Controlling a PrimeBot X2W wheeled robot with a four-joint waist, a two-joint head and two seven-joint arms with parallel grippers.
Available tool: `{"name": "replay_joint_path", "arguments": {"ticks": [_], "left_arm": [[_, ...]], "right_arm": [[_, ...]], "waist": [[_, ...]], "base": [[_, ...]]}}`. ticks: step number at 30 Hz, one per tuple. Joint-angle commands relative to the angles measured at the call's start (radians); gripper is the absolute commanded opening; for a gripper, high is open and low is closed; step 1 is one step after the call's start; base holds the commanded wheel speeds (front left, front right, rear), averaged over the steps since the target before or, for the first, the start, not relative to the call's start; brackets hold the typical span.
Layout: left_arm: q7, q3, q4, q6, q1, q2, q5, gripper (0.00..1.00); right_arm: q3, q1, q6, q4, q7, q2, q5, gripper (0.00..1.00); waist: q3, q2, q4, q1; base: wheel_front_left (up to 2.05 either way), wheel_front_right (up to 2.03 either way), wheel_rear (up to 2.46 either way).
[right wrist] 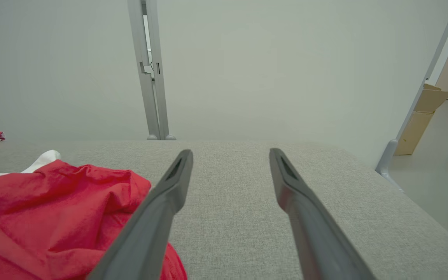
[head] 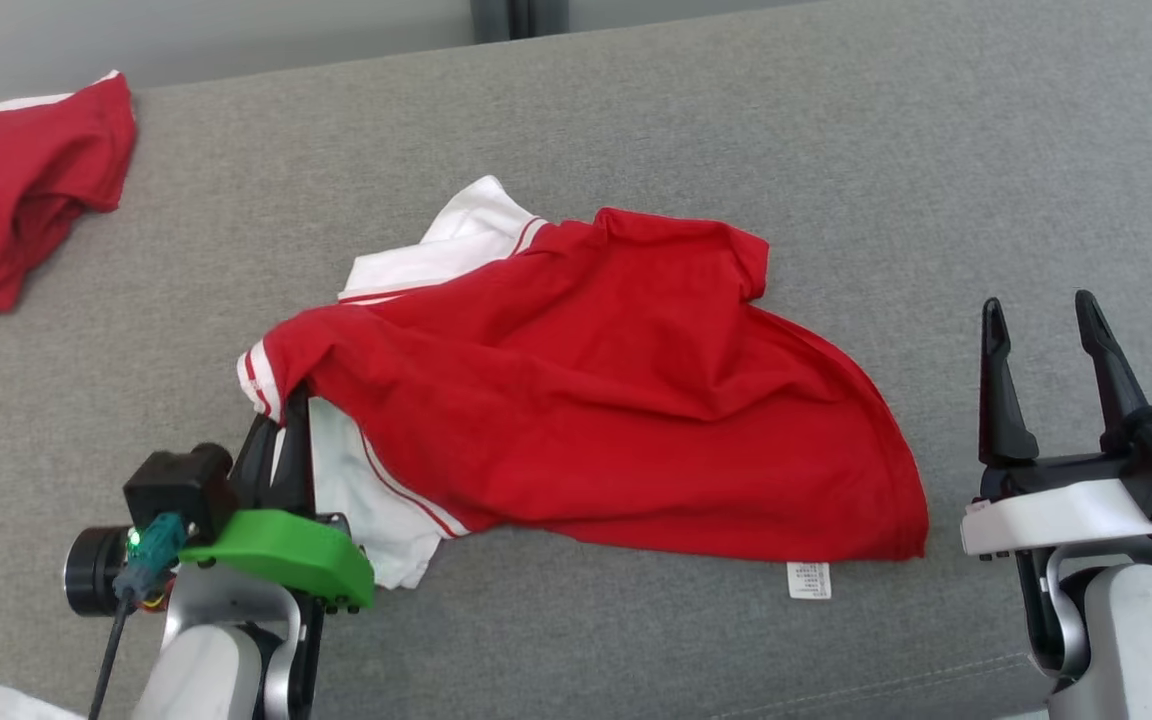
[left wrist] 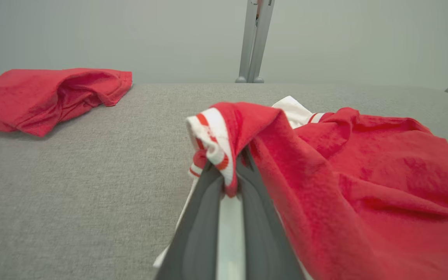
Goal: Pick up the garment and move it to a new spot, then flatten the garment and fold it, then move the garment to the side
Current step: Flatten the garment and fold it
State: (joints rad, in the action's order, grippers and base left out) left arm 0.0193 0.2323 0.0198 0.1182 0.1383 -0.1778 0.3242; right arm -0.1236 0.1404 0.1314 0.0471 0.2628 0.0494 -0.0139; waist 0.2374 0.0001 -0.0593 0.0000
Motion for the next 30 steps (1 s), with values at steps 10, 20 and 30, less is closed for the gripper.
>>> {"name": "replay_joint_path", "arguments": {"ticks": [10, 20, 30], "left_arm": [[0.077, -0.029, 0.343, -0.02, 0.215, 0.015, 0.023, 0.2], [0.2, -0.025, 0.479, -0.039, 0.292, 0.056, 0.035, 1.0], [0.243, -0.06, 0.444, -0.05, 0.17, 0.063, 0.061, 1.0]], "right_arm": [[-0.014, 0.025, -0.001, -0.005, 0.003, 0.002, -0.007, 1.0], [0.001, 0.026, -0.001, 0.012, 0.003, 0.002, -0.006, 1.0], [0.024, -0.001, -0.001, 0.069, 0.003, 0.002, 0.039, 1.0]], "waist": [[0.083, -0.0001, -0.115, 0.0], [0.044, -0.0001, -0.045, 0.0], [-0.042, -0.0001, 0.066, 0.0]], "base": [[0.0, 0.0, 0.0], [0.0, 0.0, 0.0], [0.0, 0.0, 0.0]]}}
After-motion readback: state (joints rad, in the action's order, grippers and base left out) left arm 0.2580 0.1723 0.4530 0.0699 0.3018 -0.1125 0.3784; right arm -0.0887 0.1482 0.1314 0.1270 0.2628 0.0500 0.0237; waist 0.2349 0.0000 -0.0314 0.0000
